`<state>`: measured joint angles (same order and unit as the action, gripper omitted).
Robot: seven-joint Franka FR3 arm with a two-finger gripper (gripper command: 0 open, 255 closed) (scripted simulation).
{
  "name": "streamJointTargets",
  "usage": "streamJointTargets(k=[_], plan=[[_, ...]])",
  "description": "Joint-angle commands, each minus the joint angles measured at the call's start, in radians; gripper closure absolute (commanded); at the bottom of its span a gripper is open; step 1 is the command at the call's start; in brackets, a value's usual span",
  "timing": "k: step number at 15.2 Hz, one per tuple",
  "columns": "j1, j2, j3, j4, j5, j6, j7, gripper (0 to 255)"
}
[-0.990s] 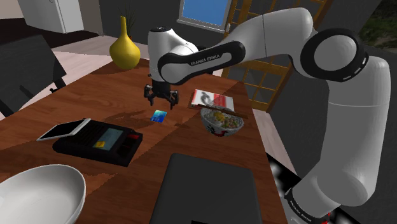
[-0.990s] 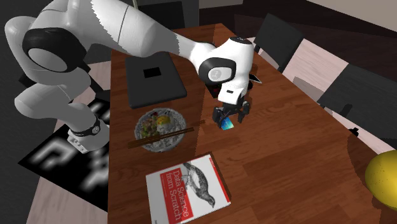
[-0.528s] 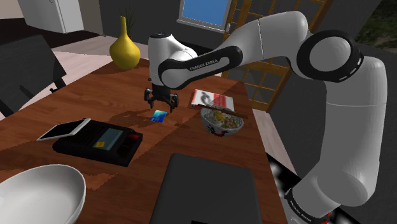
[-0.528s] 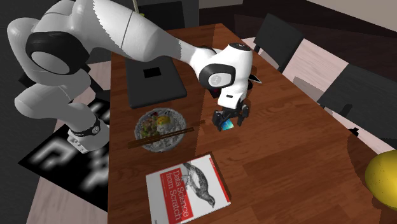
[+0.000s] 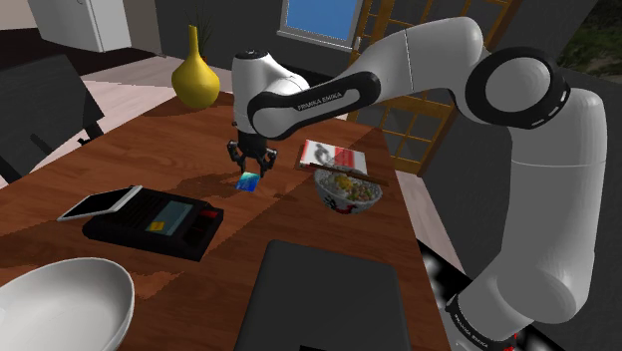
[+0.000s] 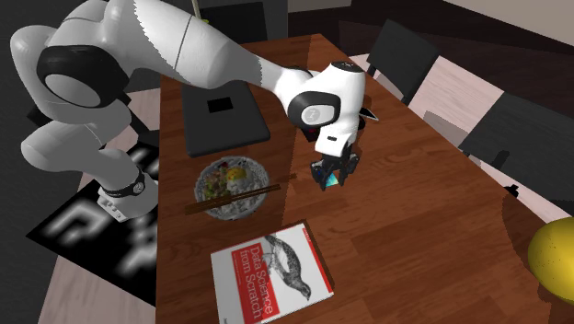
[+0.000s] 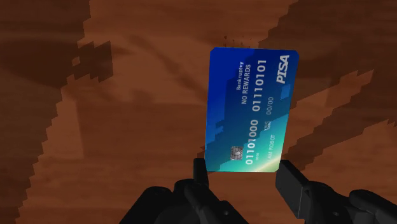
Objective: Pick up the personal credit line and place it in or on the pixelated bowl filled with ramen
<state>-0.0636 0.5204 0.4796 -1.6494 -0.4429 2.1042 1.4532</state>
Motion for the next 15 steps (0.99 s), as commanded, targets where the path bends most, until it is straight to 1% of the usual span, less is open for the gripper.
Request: streamJointTargets(k=[1,5,15], plan=[[0.000,0.002,-0.001,-0.003,0.000,-0.001,0.001,255],[-0.001,0.002,-0.001,-0.001,0.000,-0.002,-0.001,255],[-0.009,-0.052,0.020,0.055,0.040,-0.104,-0.037,255]])
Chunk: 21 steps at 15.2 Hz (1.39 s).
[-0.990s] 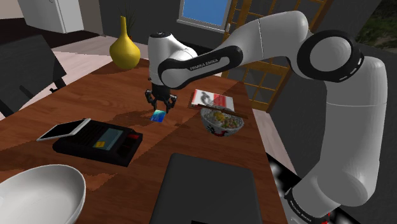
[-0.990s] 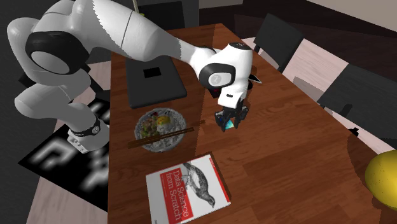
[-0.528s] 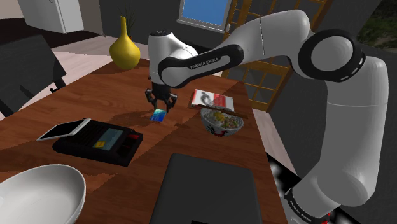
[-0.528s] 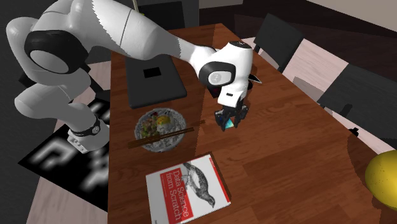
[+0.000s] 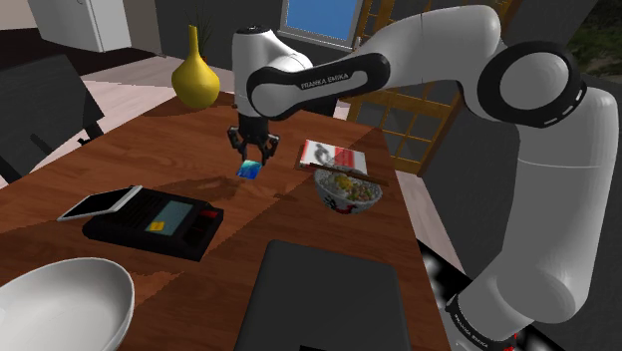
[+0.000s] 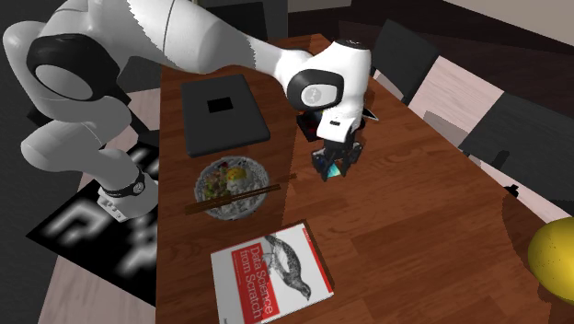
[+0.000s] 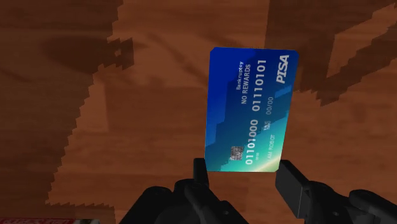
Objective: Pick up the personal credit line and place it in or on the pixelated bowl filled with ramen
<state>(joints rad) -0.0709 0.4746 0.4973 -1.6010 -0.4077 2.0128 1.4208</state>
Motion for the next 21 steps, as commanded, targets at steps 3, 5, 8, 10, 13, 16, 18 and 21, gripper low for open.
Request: streamJointTargets(k=[3,5,8,10,13,16,18,21], plan=[[-0.002,-0.019,0.007,0.029,0.015,-0.045,-0.015,255],[-0.002,-0.027,0.010,0.045,0.021,-0.067,-0.021,255],[-0.001,-0.036,0.014,0.072,0.029,-0.101,-0.031,255],[0.000,-0.042,0.016,0.091,0.034,-0.124,-0.037,255],[0.002,-0.048,0.019,0.122,0.040,-0.160,-0.046,255],[0.005,-0.053,0.021,0.156,0.045,-0.197,-0.054,255],[0.008,-0.055,0.022,0.181,0.047,-0.222,-0.059,255],[0.013,-0.055,0.024,0.220,0.050,-0.261,-0.067,255]])
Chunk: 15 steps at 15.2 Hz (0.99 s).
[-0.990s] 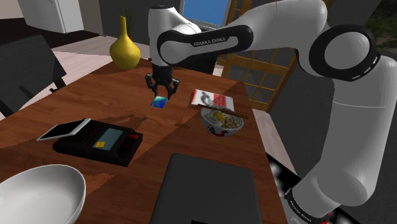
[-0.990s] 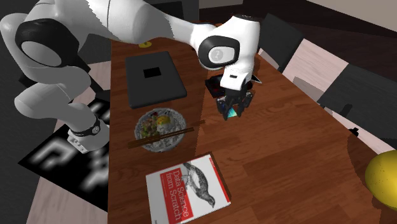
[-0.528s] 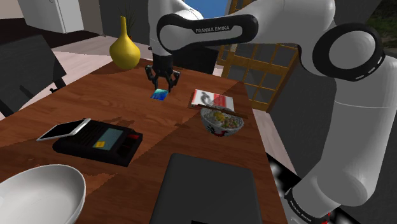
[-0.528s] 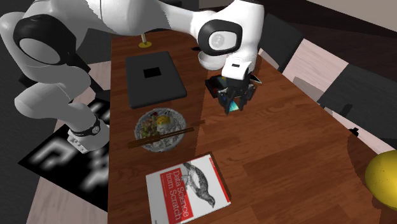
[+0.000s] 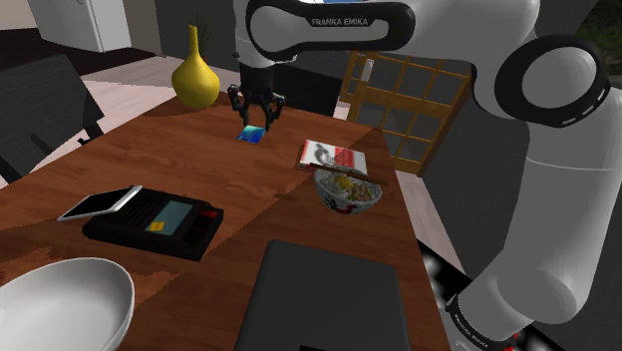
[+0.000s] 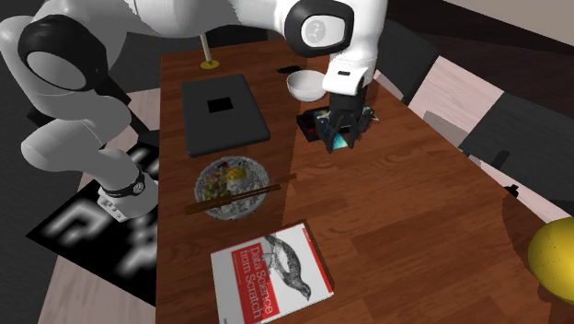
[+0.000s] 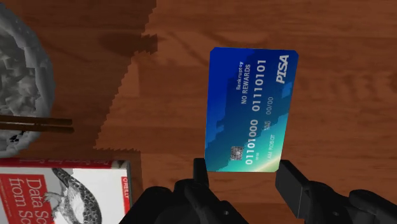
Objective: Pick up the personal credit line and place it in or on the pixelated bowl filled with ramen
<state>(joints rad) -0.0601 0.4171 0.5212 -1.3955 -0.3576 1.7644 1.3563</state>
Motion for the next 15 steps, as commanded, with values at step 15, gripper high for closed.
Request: streamJointTargets(k=[15], plan=[[-0.207,-0.580,-0.056,-0.635,0.285,0.166,-0.272,255]])
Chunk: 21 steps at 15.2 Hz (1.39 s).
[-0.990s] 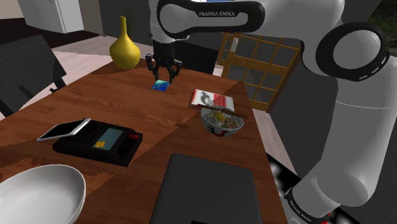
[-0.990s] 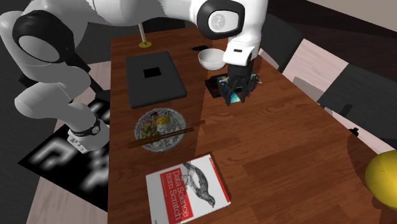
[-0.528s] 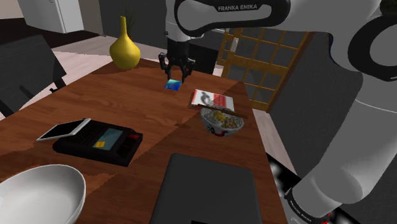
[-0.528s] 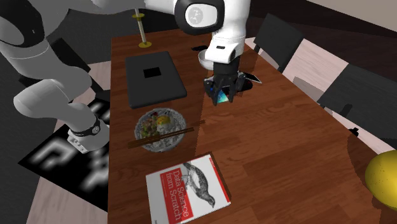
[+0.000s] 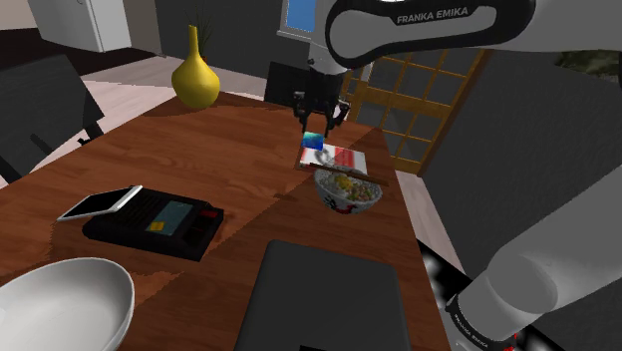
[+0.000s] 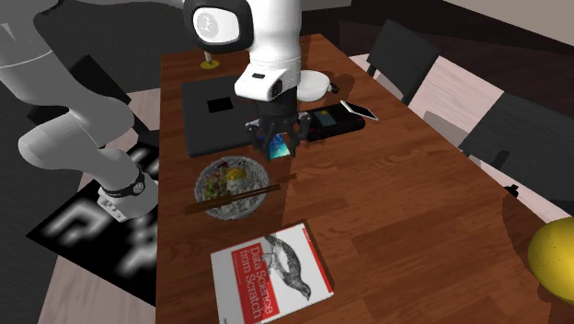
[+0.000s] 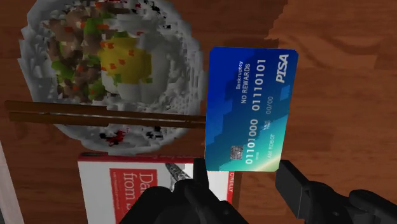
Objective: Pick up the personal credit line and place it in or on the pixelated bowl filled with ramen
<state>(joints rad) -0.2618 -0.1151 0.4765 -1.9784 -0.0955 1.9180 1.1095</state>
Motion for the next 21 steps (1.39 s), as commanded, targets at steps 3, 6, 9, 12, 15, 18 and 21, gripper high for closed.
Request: streamJointTargets(k=[3,6,9,12,15,18,21], plan=[[-0.011,-0.164,-0.057,-0.162,0.069,0.021,-0.100,255],[-0.011,-0.274,-0.107,-0.262,0.099,0.020,-0.170,255],[-0.009,-0.346,-0.144,-0.338,0.111,0.027,-0.216,255],[-0.009,-0.340,-0.140,-0.373,0.111,0.068,-0.211,255],[-0.008,-0.332,-0.135,-0.407,0.110,0.110,-0.205,255],[-0.009,-0.321,-0.129,-0.438,0.109,0.152,-0.199,255],[-0.009,-0.308,-0.124,-0.469,0.107,0.195,-0.192,255]])
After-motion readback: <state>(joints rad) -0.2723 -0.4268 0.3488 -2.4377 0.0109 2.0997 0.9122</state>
